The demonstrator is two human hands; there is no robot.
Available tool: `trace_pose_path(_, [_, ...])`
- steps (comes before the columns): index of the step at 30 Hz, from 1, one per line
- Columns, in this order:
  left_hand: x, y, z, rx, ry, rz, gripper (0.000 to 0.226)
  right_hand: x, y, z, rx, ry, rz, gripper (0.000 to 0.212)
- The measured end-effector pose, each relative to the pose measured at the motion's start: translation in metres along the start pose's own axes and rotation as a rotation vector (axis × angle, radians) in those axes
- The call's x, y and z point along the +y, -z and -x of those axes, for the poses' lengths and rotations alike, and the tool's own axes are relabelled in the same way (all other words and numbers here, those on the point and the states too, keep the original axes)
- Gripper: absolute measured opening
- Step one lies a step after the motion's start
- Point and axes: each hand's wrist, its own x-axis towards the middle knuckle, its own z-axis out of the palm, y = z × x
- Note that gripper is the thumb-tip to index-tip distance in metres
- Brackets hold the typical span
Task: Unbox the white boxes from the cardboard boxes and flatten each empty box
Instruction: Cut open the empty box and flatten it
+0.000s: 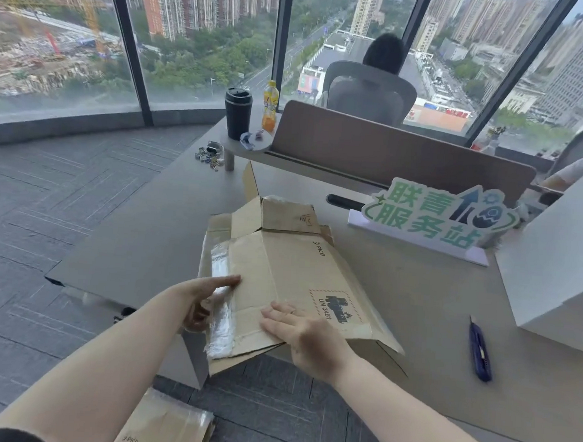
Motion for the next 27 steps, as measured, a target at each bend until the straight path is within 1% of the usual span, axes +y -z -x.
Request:
trace_pose_path(1, [0.000,-0.001,0.004,0.022,-0.009,0.030,0.120,0.002,-0.003,-0.003,-0.008,0.017,0.016,0.038])
trace_pose_path(3, [0.000,-0.007,0.010,0.066,-0.056,0.071,0.112,0.005,-0.008,-0.008,-0.036,0.030,0.024,0.043])
trace_pose_path(6, [0.000,-0.015,0.012,0.067,-0.089,0.088,0.085,0.011,-0.019,-0.011,-0.102,0.015,0.035,0.053])
trace_pose_path(8, [0.002,-0.017,0.019,0.062,-0.129,0.115,0.065,0.013,-0.024,-0.013,-0.172,-0.033,0.020,0.054])
trace_pose_path(9, [0.001,-0.016,0.007,0.057,-0.119,0.125,0.056,0.015,-0.027,-0.016,-0.214,-0.059,0.002,0.055])
trace_pose_path(10, [0.002,-0.015,-0.002,0.072,-0.105,0.126,0.051,0.016,-0.029,-0.019,-0.257,-0.083,-0.025,0.056])
trace_pose_path(13, [0.008,-0.009,-0.024,0.106,-0.134,0.179,0.064,0.023,-0.031,-0.027,-0.369,-0.149,-0.109,0.057])
trace_pose_path(16, [0.011,0.000,-0.052,0.115,-0.134,0.145,0.077,0.035,-0.017,-0.030,-0.407,-0.248,-0.124,0.062])
trace_pose_path(18, [0.014,0.007,-0.074,0.109,-0.142,0.147,0.081,0.048,-0.002,-0.030,-0.423,-0.333,-0.130,0.062])
trace_pose_path(20, [0.023,0.005,-0.056,0.095,-0.138,0.119,0.075,0.068,0.010,-0.029,-0.365,-0.429,-0.152,0.054])
trace_pose_path(23, [0.032,0.003,-0.048,0.092,-0.134,0.042,0.050,0.108,0.019,-0.021,-0.109,-0.703,-0.200,0.043])
trace_pose_path(25, [0.035,0.002,-0.050,0.102,-0.120,0.013,0.039,0.133,0.019,-0.011,-0.045,-0.926,-0.228,0.049])
trace_pose_path(26, [0.037,0.001,-0.048,0.106,-0.103,-0.002,0.034,0.142,0.020,-0.007,-0.034,-1.040,-0.301,0.057])
trace_pose_path(27, [0.039,0.000,-0.044,0.100,-0.100,0.004,0.030,0.150,0.021,-0.004,-0.003,-1.143,-0.428,0.067])
